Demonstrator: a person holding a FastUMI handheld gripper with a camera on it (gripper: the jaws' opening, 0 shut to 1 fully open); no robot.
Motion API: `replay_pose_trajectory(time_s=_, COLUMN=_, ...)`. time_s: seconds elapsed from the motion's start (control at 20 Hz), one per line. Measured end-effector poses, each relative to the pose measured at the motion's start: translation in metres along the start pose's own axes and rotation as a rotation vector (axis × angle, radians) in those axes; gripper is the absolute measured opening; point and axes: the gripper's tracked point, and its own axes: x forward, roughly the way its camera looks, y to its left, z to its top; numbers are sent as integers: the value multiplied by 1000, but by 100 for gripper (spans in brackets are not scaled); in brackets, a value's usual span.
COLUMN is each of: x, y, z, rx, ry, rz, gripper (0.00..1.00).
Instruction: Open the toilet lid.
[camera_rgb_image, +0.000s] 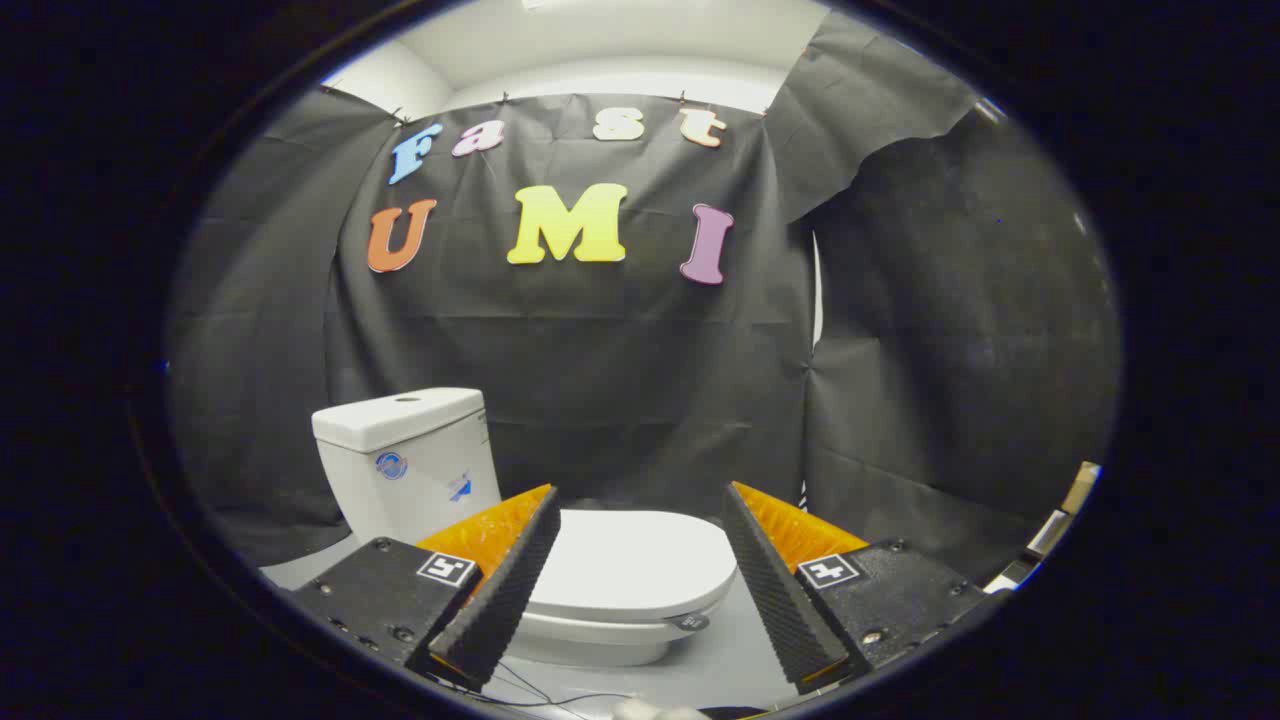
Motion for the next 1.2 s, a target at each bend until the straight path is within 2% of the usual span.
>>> replay_pose_trajectory(time_s=0.85, x=14, y=11, z=1, rx=18, ry=9, rz=41, gripper=100)
replay_pose_trajectory(time_s=1.2, x=45, y=1, z=7, rx=67, ry=24, rz=84, gripper=100)
